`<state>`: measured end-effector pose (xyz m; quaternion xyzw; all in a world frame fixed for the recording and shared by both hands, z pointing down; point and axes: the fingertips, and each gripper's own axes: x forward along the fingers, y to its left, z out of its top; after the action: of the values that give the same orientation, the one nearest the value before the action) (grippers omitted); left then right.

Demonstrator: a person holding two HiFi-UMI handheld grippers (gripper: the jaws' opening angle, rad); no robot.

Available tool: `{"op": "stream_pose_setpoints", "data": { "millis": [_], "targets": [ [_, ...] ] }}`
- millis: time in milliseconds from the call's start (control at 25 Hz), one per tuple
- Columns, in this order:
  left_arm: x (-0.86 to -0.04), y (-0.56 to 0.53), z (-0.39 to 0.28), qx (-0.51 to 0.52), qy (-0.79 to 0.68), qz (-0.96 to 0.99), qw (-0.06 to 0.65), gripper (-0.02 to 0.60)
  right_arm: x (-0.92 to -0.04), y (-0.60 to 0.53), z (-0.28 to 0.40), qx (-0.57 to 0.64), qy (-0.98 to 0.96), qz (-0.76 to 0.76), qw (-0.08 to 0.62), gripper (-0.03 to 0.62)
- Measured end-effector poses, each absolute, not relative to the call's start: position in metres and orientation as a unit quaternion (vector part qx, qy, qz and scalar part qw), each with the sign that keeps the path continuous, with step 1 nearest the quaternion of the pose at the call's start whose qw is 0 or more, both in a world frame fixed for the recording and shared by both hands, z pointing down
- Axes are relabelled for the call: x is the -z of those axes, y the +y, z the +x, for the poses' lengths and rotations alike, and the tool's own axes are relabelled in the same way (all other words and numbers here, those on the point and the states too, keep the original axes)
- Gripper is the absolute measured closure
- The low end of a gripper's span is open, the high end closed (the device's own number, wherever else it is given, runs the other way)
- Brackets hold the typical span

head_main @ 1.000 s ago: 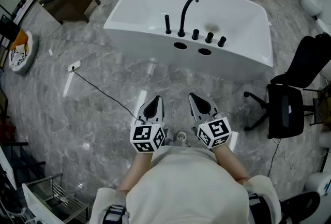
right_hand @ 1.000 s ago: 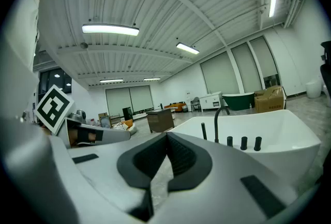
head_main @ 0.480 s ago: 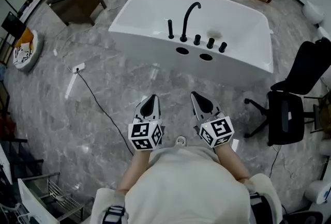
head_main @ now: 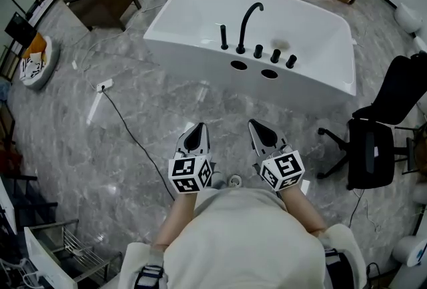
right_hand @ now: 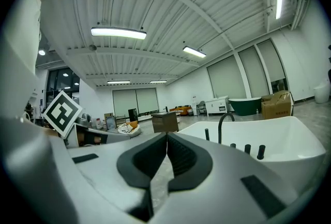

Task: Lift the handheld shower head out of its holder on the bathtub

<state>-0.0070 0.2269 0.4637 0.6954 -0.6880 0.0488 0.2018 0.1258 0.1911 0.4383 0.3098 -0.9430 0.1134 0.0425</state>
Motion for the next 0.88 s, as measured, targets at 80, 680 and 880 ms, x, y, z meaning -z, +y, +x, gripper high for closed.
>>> {"op": "stream_pose_setpoints", "data": {
  "millis": [80,680,880],
  "targets": [
    [-0.466,0.228,-0.009,-0.05,-0.69,0.691,0.207,0.56,-0.44,0.192,0.125,-0.116,-0.943,0.309,0.044,0.574],
    [-0.475,0.161,-0.013,-0.062,-0.67,0.71,0.207,0.56,-0.45,0.138,0.12,-0.124,-0.932,0.336,0.051,0.574],
    [-0.474,0.122,-0.029,-0.06,-0.666,0.714,0.208,0.56,-0.443,0.097,0.105,-0.115,-0.931,0.343,0.05,0.574]
  ]
}}
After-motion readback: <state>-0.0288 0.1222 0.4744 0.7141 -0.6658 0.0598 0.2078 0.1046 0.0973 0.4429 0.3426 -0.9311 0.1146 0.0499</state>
